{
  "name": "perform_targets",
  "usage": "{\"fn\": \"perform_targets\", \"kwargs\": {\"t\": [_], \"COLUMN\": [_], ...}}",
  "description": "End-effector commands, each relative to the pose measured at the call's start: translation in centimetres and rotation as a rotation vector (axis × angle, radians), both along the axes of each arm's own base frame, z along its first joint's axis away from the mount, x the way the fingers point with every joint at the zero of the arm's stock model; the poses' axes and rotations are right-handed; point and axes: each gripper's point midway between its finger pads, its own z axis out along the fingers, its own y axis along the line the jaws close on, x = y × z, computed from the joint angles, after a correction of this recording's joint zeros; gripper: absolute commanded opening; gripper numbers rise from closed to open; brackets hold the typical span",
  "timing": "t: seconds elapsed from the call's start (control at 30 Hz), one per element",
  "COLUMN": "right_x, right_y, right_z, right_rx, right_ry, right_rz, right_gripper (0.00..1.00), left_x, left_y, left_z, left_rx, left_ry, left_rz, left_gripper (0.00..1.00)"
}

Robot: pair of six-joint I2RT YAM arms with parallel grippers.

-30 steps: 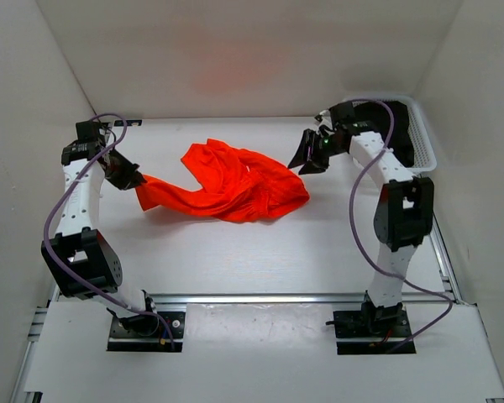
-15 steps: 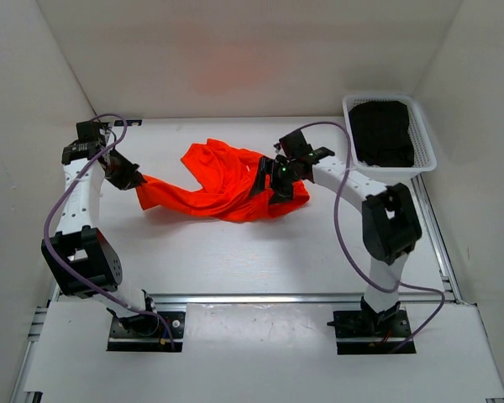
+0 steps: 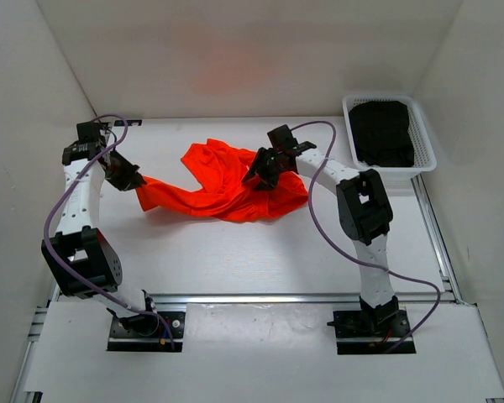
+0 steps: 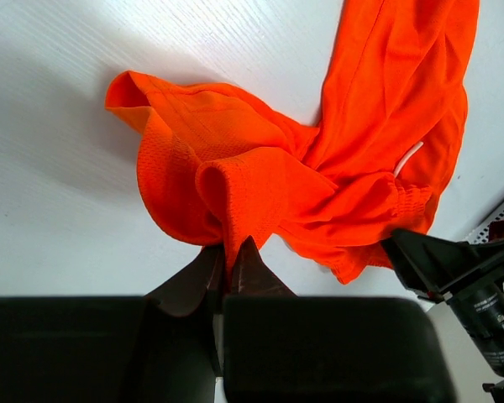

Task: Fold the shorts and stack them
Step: Flatten the shorts out

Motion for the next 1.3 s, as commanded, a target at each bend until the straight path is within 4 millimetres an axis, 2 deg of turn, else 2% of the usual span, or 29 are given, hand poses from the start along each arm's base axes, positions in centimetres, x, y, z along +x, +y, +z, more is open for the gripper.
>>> {"fn": "perform_targets", "kwargs": {"t": [0.0,0.17,0.23,0.27,0.33,0.4,0.43,0.5,0.53,0.57,0.6,0.63,0.67,0.7,0.73,0.8,0.83,0.87,0.93,0.97,1.0,1.03,1.07,1.1,1.13,1.17,1.2,1.23,1.27], "right_x": [1.3,0.5,0.5,0.7,1.0,1.9,2.3,4.4,5.7,6.7,8.3,10.0,10.5,11.5,13.7,15.0,16.3,16.5,16.3,15.6,14.2,13.5,12.7,10.4,10.3,9.3,6.7,5.8,4.4], "right_y": [1.4,2.3,1.6,1.5,1.0,0.4,-0.7,-2.2,-4.1,-5.2,-6.0,-8.4,-9.4,-10.4,-12.4,-13.3,-14.5,-14.7,-15.6,-15.2,-15.3,-15.4,-15.5,-15.4,-15.3,-14.9,-14.8,-15.2,-15.3], "right_z": [0.2,-0.1,-1.0,0.1,0.4,1.5,2.1,4.7,5.8,6.6,9.3,10.9,12.5,14.0,17.4,21.8,22.7,28.5,33.1,35.0,37.3,37.7,37.8,39.6,35.7,34.0,34.0,31.8,25.1], "right_rx": [0.030,0.012,-0.024,-0.022,-0.046,-0.059,-0.075,-0.057,-0.066,-0.069,-0.049,-0.049,-0.026,-0.011,0.031,0.116,0.153,0.228,0.316,0.372,0.407,0.406,0.382,0.376,0.340,0.315,0.291,0.246,0.191], "right_ry": [0.000,0.017,0.028,0.000,-0.023,-0.062,-0.071,-0.123,-0.138,-0.165,-0.220,-0.251,-0.268,-0.298,-0.376,-0.461,-0.481,-0.617,-0.724,-0.747,-0.808,-0.806,-0.827,-0.861,-0.770,-0.729,-0.721,-0.690,-0.537], "right_rz": [-0.030,-0.023,-0.051,-0.062,-0.069,-0.086,-0.093,-0.124,-0.161,-0.166,-0.185,-0.227,-0.224,-0.233,-0.272,-0.258,-0.269,-0.257,-0.237,-0.221,-0.181,-0.181,-0.153,-0.131,-0.121,-0.101,-0.083,-0.069,-0.069], "right_gripper": [0.57,0.50,0.35,0.17,0.02,0.00,0.00,0.00,0.00,0.00,0.00,0.00,0.00,0.00,0.00,0.00,0.00,0.00,0.00,0.00,0.00,0.00,0.00,0.00,0.00,0.00,0.00,0.00,0.00], "left_x": [-0.5,-0.5,-0.5,-0.5,-0.5,-0.5,0.0,1.2,2.0,2.7,3.7,5.0,5.8,6.9,8.4,10.0,11.1,11.8,12.4,12.2,12.1,11.1,10.6,10.1,9.5,7.8,7.3,6.4,4.7], "left_y": [0.1,0.1,0.1,0.1,0.1,0.3,0.4,0.5,0.6,0.5,0.4,0.4,0.0,-0.1,0.0,-0.4,-0.3,-0.3,-0.4,-0.4,-0.5,-0.7,-0.8,-0.9,-0.9,-1.3,-1.1,-1.3,-1.3], "left_z": [1.2,1.2,1.2,1.2,1.2,1.2,1.6,2.4,2.9,3.5,3.5,5.6,6.7,6.8,9.7,12.5,13.0,16.7,19.6,22.5,23.4,25.2,25.2,25.0,24.5,25.3,21.4,19.7,19.6], "left_rx": [0.034,0.034,0.034,0.034,0.039,0.046,0.049,0.038,0.037,0.029,0.002,-0.004,-0.027,-0.045,-0.039,-0.068,-0.071,-0.060,-0.047,-0.027,-0.020,-0.008,-0.009,-0.012,-0.009,0.007,-0.002,-0.013,0.020], "left_ry": [-0.042,-0.042,-0.042,-0.042,-0.042,-0.040,-0.051,-0.071,-0.091,-0.107,-0.108,-0.164,-0.195,-0.200,-0.281,-0.354,-0.372,-0.469,-0.548,-0.621,-0.645,-0.685,-0.684,-0.674,-0.656,-0.677,-0.577,-0.538,-0.551], "left_rz": [-0.011,-0.011,-0.011,-0.011,-0.019,-0.015,-0.014,-0.009,0.001,-0.006,-0.008,-0.007,-0.027,-0.029,-0.043,-0.061,-0.069,-0.078,-0.094,-0.101,-0.103,-0.107,-0.107,-0.106,-0.096,-0.107,-0.094,-0.091,-0.081], "left_gripper": [0.10,0.10,0.10,0.10,0.10,0.10,0.10,0.10,0.10,0.10,0.10,0.10,0.10,0.10,0.10,0.10,0.10,0.10,0.10,0.10,0.10,0.10,0.10,0.10,0.10,0.10,0.10,0.10,0.10]}}
